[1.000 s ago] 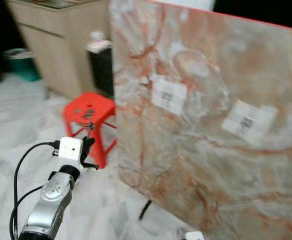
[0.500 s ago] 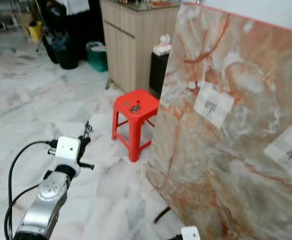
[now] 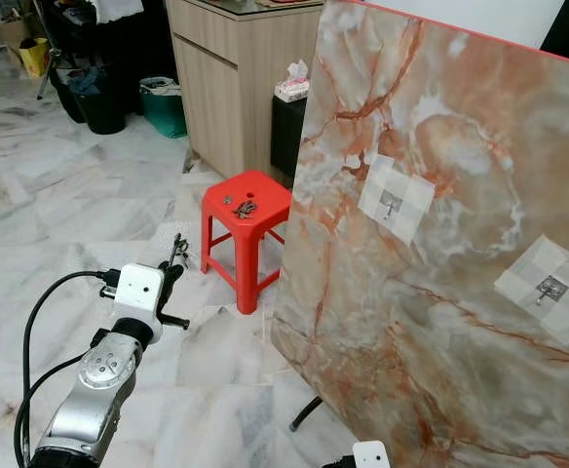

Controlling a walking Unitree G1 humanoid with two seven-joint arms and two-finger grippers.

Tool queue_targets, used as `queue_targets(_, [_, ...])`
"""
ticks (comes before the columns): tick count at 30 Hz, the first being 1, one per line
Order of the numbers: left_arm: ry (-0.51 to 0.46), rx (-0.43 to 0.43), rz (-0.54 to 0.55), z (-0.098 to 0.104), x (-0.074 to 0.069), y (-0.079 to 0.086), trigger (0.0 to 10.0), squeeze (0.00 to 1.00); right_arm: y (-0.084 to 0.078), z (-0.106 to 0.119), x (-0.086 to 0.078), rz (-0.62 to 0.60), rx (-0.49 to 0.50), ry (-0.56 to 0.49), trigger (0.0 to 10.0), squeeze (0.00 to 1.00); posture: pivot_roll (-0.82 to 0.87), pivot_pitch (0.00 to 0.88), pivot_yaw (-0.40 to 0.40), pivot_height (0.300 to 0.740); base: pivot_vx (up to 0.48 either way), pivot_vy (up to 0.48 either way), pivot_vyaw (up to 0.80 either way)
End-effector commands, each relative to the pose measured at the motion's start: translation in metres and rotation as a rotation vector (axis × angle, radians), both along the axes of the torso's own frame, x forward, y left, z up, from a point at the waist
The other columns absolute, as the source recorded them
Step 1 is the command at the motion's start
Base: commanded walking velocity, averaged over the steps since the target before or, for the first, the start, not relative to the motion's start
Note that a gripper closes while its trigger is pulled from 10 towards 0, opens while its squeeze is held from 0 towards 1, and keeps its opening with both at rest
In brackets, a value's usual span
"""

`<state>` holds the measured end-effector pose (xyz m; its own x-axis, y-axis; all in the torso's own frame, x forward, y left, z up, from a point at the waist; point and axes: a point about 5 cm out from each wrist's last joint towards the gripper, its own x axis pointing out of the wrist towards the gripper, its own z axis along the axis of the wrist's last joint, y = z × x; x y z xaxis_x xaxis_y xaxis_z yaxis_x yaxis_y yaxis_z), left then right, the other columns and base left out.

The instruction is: Hang keys on a hook

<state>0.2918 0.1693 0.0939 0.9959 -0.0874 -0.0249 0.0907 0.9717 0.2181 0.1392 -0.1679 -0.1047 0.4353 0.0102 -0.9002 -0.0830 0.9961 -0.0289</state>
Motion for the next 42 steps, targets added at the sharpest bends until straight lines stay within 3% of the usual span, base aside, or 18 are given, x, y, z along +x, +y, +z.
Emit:
queue_targets(1, [0.128, -0.003, 0.07, -0.032, -0.013, 0.021, 10.0, 0.0, -0.003, 0.0, -0.001, -0.018, -0.007, 0.005, 10.0, 0.0, 0.02, 0.0, -0.092, 0.74, 0.0, 0.0, 0.0])
queue_targets(3, [0.21, -0.026, 0.137, -0.052, -0.024, 0.038, 10.0, 0.0, -0.002, 0.0, -0.001, -0.022, -0.008, 0.007, 10.0, 0.0, 0.02, 0.0, -0.09, 0.74, 0.0, 0.0, 0.0])
queue_targets(6, [0.346, 0.015, 0.193, -0.083, -0.045, 0.058, 10.0, 0.0, -0.002, 0.0, -0.001, -0.031, -0.006, 0.005, 10.0, 0.0, 0.02, 0.0, -0.09, 0.74, 0.0, 0.0, 0.0])
queue_targets(13, [0.512, -0.003, 0.274, -0.118, -0.071, 0.074, 10.0, 0.0, -0.002, 0.0, -0.001, -0.039, -0.003, -0.003, 10.0, 0.0, 0.01, 0.0, -0.091, 0.74, 0.0, 0.0, 0.0])
queue_targets(17, [0.474, -0.029, 0.248, -0.116, -0.067, 0.065, 10.0, 0.0, -0.003, 0.0, -0.001, -0.042, -0.004, -0.006, 10.0, 0.0, 0.02, 0.0, -0.099, 0.74, 0.0, 0.0, 0.0])
queue_targets(24, [0.339, -0.064, 0.212, -0.096, -0.047, 0.052, 10.0, 0.0, -0.003, 0.0, -0.002, -0.038, -0.009, 0.001, 10.0, 0.0, 0.02, 0.0, -0.102, 0.74, 0.0, 0.0, 0.0])
queue_targets(29, [0.352, -0.069, 0.226, -0.101, -0.048, 0.054, 10.0, 0.0, -0.003, -0.001, -0.002, -0.034, -0.008, 0.004, 10.0, 0.0, 0.02, 0.0, -0.095, 0.74, 0.0, 0.0, -0.73])
queue_targets(36, [0.249, -0.094, 0.234, -0.085, -0.042, 0.055, 10.0, 0.0, -0.002, -0.001, -0.003, -0.028, -0.007, 0.01, 10.0, 0.0, 0.03, 0.0, -0.099, 0.74, 0.0, 0.0, -0.79])
queue_targets(42, [0.238, -0.103, 0.224, -0.083, -0.041, 0.053, 10.0, 0.0, -0.002, -0.001, -0.003, -0.023, -0.005, 0.009, 10.0, 0.0, 0.02, 0.0, -0.097, 0.74, 0.0, 0.141, -0.79])
